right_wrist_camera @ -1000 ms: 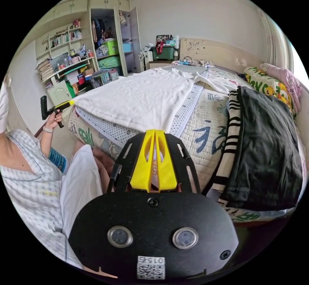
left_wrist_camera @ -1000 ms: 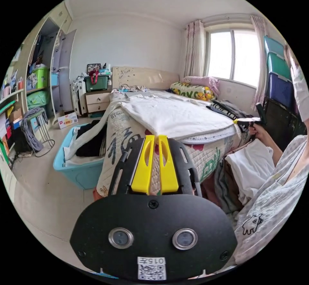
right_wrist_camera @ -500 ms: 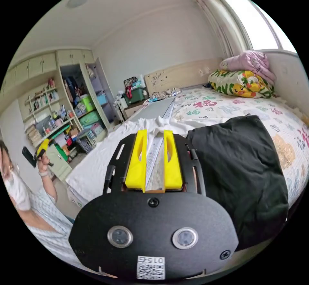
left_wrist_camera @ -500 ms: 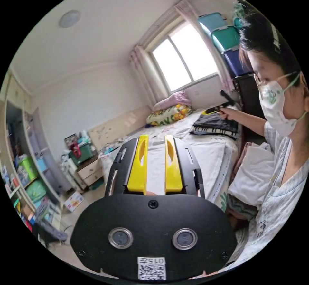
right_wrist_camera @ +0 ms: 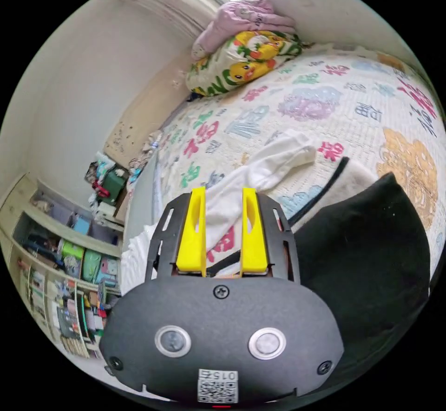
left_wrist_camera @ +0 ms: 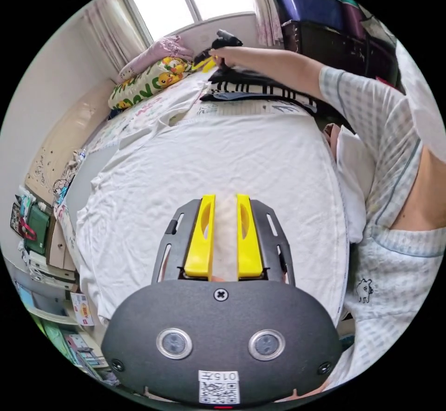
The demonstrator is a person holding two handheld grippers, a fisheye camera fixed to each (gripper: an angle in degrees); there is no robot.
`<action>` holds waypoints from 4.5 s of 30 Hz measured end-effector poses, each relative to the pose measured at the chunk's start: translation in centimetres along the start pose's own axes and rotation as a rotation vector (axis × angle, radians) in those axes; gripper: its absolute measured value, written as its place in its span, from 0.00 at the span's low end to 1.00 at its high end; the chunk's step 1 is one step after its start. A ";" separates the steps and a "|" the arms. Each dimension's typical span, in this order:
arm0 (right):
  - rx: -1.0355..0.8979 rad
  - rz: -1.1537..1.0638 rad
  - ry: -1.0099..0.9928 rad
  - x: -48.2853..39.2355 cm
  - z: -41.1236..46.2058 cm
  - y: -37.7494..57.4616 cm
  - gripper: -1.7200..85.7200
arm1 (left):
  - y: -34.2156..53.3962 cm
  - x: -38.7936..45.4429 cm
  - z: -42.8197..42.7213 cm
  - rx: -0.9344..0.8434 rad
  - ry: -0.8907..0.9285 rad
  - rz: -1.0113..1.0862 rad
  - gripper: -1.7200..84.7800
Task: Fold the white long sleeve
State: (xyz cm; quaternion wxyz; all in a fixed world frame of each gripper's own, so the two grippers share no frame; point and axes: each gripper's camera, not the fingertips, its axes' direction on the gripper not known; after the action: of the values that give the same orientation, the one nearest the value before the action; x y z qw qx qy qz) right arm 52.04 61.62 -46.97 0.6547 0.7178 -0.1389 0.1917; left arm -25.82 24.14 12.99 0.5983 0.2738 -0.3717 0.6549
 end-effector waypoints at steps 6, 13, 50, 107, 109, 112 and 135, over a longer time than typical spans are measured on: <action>-0.223 0.055 0.050 -1.0 1.6 -6.0 0.17 | -1.0 -0.1 3.3 -0.007 0.005 0.009 0.10; -0.217 -0.036 0.096 -4.6 -1.5 -8.2 0.05 | -0.6 1.3 7.4 -0.007 0.003 0.025 0.09; -0.722 -1.035 -0.443 -33.3 -6.0 16.4 0.11 | 28.6 8.6 31.6 0.327 0.104 -0.622 0.15; -0.257 -1.535 -0.961 -19.6 -12.4 22.1 0.08 | 37.9 20.0 49.8 0.703 0.486 -0.472 0.03; -0.129 -1.471 -0.799 -18.8 -12.8 21.0 0.08 | 38.2 20.3 46.3 0.697 0.456 -0.460 0.02; 0.061 -1.372 -0.580 -17.2 -12.4 20.0 0.08 | 40.2 22.2 40.0 0.683 0.381 -0.438 0.02; -0.162 -1.453 -0.084 -24.7 -3.5 29.2 0.11 | 25.0 8.4 32.3 0.379 0.050 -0.714 0.13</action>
State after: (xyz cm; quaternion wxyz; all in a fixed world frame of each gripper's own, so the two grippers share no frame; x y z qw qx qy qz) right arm 16.66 60.76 -32.13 0.6620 0.5849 0.3335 -0.3294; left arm -54.42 2.49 34.29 0.7359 0.4750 -0.1114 0.4694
